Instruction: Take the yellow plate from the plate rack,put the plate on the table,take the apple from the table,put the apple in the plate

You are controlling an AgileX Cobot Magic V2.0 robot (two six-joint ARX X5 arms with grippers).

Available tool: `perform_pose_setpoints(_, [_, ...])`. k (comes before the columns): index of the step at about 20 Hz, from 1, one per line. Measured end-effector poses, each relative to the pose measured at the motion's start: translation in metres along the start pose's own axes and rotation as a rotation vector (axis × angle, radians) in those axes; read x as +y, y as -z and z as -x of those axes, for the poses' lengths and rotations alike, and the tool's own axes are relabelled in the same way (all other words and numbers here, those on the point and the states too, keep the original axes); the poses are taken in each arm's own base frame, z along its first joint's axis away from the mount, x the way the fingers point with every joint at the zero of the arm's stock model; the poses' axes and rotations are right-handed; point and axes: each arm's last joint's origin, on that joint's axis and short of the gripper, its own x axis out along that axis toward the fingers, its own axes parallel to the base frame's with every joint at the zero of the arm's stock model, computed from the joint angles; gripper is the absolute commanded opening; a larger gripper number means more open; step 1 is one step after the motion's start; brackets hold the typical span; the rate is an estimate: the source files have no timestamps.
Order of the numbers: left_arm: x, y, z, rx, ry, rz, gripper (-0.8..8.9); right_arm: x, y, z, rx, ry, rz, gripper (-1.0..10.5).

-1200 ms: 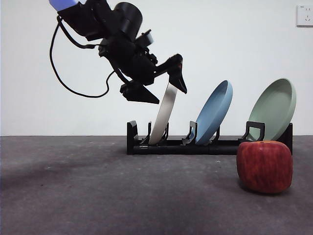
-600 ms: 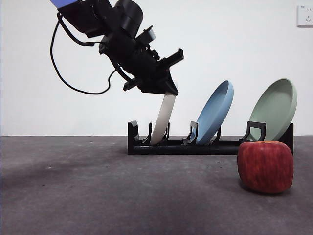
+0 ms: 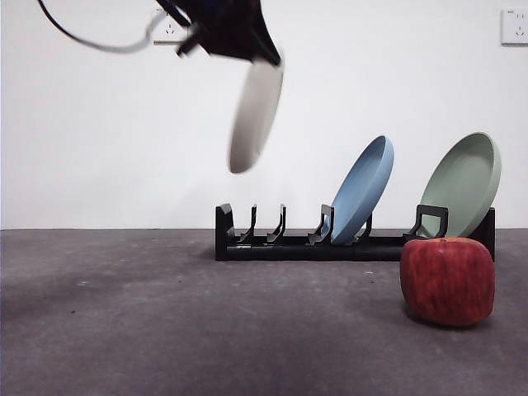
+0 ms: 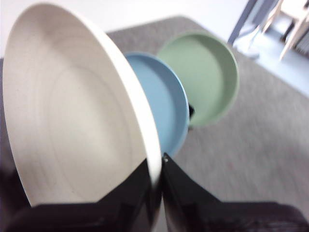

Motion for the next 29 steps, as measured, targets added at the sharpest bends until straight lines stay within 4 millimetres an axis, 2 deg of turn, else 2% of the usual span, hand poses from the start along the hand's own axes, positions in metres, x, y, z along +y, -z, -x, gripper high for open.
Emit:
perform_pose_setpoints(4, [-0.043,0.010,0.051,0.207,-0.090,-0.171,-0.08,0.000,0.000,0.000,0.000,0.000,0.000,6.0])
perform_pose_setpoints(5, [-0.055,0.017,0.057,0.285,-0.124,-0.229,-0.08,0.000,0.000,0.000,0.000,0.000,0.000,6.0])
perform_pose_setpoints(7, [-0.070,0.032,0.056,0.422,-0.156,-0.307,-0.08,0.000,0.000,0.000,0.000,0.000,0.000,6.0])
perform_pose_setpoints(12, [-0.109,0.089,0.025,0.542,-0.185,-0.490,-0.08,0.000,0.000,0.000,0.000,0.000,0.000,6.0])
perform_pose_setpoints(18, [-0.123,0.170,-0.027,0.620,-0.216,-0.610,-0.08,0.000,0.000,0.000,0.000,0.000,-0.011,6.0])
perform_pose_setpoints(21, [-0.137,0.192,-0.045,0.646,-0.235,-0.677,-0.08,0.000,0.000,0.000,0.000,0.000,-0.014,6.0])
perform_pose_setpoints(25, [-0.135,0.216,-0.067,0.710,-0.316,-0.746,-0.08,0.000,0.000,0.000,0.000,0.000,-0.017,6.0])
perform_pose_setpoints(28, [-0.136,0.221,-0.070,0.725,-0.308,-0.754,0.10,0.000,0.000,0.000,0.000,0.000,-0.018,6.0])
perform_pose_setpoints(29, [-0.136,0.220,-0.069,0.723,-0.303,-0.751,0.45,0.000,0.000,0.000,0.000,0.000,-0.018,6.0])
